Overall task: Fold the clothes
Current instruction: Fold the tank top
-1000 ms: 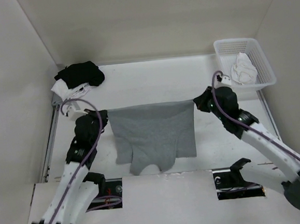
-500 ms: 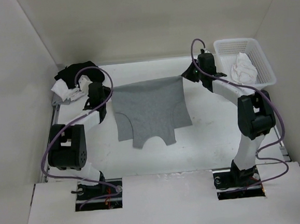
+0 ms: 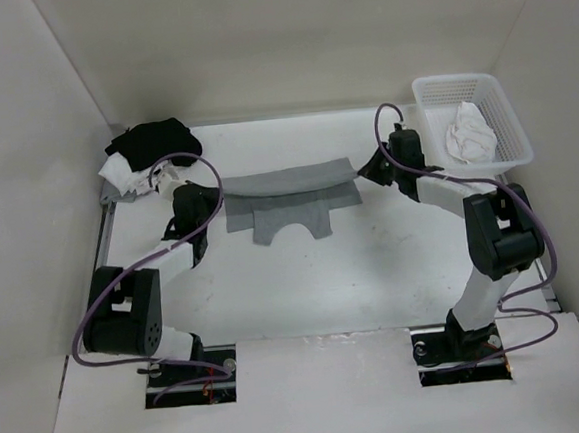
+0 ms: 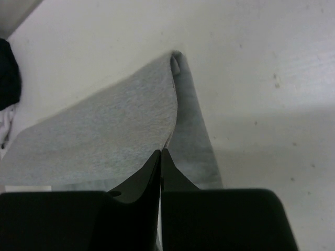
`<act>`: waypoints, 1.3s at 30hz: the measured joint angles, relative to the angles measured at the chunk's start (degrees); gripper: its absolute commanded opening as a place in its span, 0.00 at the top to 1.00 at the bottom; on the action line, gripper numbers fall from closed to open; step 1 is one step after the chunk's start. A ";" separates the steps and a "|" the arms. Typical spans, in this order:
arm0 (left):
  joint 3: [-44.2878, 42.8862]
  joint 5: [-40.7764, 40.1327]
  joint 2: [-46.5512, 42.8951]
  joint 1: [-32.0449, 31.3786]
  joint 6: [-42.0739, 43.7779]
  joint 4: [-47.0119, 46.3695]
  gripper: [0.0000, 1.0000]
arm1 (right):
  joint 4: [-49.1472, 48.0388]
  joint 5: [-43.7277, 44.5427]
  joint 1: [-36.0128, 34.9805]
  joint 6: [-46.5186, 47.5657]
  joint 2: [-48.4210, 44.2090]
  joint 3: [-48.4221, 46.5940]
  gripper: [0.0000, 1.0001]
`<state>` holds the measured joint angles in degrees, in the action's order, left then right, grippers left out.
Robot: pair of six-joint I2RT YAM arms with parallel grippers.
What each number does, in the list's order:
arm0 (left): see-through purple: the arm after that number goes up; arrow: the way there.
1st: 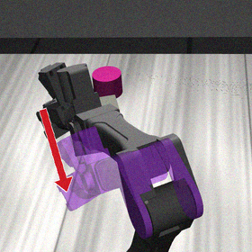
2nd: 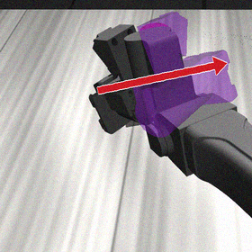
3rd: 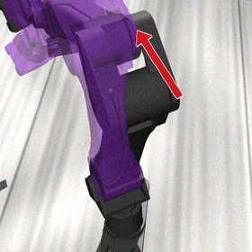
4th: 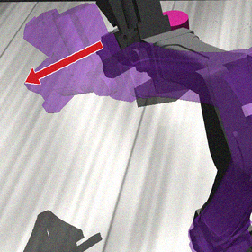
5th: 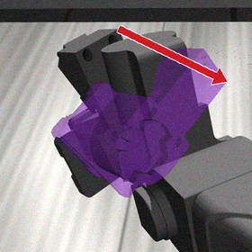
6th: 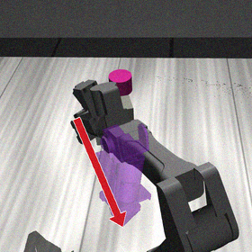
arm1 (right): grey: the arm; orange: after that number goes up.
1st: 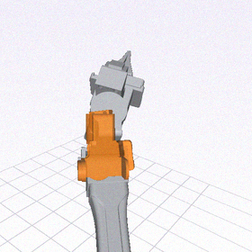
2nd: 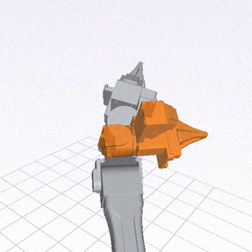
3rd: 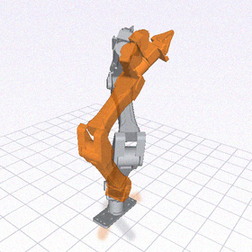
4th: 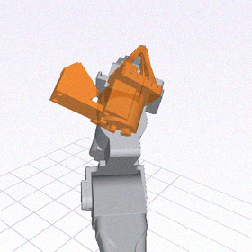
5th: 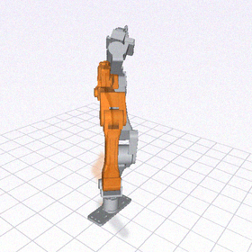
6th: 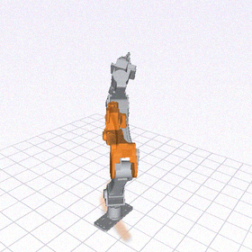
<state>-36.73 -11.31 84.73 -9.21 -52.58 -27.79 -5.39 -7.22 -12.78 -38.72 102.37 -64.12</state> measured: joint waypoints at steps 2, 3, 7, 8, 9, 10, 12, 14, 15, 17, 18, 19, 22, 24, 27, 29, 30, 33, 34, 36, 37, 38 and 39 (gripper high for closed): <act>3.06 -0.02 -2.82 -0.81 -0.13 -0.46 1.00 | -1.25 0.17 0.00 -0.48 -1.90 4.07 0.97; 4.46 0.00 -4.11 -1.18 -0.13 -0.68 1.00 | -1.90 0.35 0.00 -0.66 -2.86 5.81 0.97; 11.43 0.00 -10.56 -2.38 -0.22 -1.22 1.00 | -4.79 1.36 0.00 -1.73 -6.82 12.74 0.97; 12.94 0.00 -12.02 -2.47 -0.26 -1.29 1.00 | -5.46 1.60 0.00 -2.03 -7.58 14.14 0.98; 14.67 0.00 -13.68 -2.58 -0.33 -1.33 1.00 | -6.19 1.86 0.00 -2.21 -8.28 15.43 0.98; 16.22 0.02 -15.15 -2.62 -0.37 -1.31 1.00 | -6.78 2.12 -0.04 -2.34 -8.92 16.76 0.98; 19.37 0.02 -18.16 -2.86 -0.44 -1.20 1.00 | -7.89 2.54 -0.07 -2.95 -10.27 19.58 0.98; 22.14 0.07 -20.63 -2.93 -0.59 -0.92 1.00 | -8.57 3.23 -0.55 -3.52 -12.26 22.99 0.98; 23.50 0.07 -21.77 -2.84 -0.66 -0.61 1.00 | -8.70 3.67 -0.92 -3.72 -13.31 24.57 0.98; 25.59 0.20 -23.54 -2.54 -0.79 0.17 0.98 | -8.79 4.61 -2.49 -4.20 -15.69 27.85 0.93; 26.49 0.28 -24.30 -2.29 -0.81 0.68 0.96 | -8.81 5.11 -3.63 -4.37 -16.70 29.31 0.87; 27.19 0.39 -24.98 -2.01 -0.85 1.29 0.92 | -8.81 5.42 -4.70 -4.61 -17.42 30.40 0.79; 28.55 0.52 -27.30 -1.31 -1.01 3.76 0.78 | -8.66 6.47 -7.54 -5.29 -19.15 33.53 0.58; 28.94 0.76 -30.58 -0.28 -0.98 6.45 0.74 | -7.91 7.08 -8.02 -5.51 -20.76 35.12 0.49; 28.81 0.33 -38.01 1.49 -0.96 10.67 0.73 | -7.10 7.91 -7.91 -5.44 -23.06 35.01 0.43; 27.93 -0.55 -41.00 1.42 -0.96 12.59 0.73 | -7.10 7.82 -7.91 -5.16 -22.80 33.40 0.43; 27.08 -0.98 -41.29 0.70 -0.96 13.18 0.73 | -7.28 7.50 -7.91 -5.03 -21.77 31.91 0.44; 23.65 -2.14 -38.51 -3.85 -0.98 13.49 0.74 | -8.96 6.23 -7.87 -5.05 -17.07 27.78 0.45; 22.38 -2.60 -36.48 -6.12 -0.96 12.96 0.74 | -9.68 5.73 -7.89 -5.11 -15.26 26.73 0.45; 20.41 -3.39 -31.63 -10.97 -0.96 11.23 0.75 | -10.56 5.05 -7.89 -5.53 -12.41 25.92 0.47; 19.89 -3.65 -29.73 -12.81 -0.94 10.34 0.75 | -10.54 4.83 -7.89 -5.88 -11.39 25.92 0.47; 19.56 -3.76 -27.91 -14.69 -0.94 9.49 0.75 | -10.45 4.63 -7.89 -6.23 -10.60 25.97 0.48; 19.43 -3.87 -26.51 -16.20 -0.94 8.66 0.75 | -10.51 4.46 -7.89 -6.67 -9.86 25.97 0.48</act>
<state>-17.30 -15.18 58.22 -25.41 -53.52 -19.14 -15.90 -2.76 -20.67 -45.39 92.51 -38.15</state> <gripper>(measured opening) 0.257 0.527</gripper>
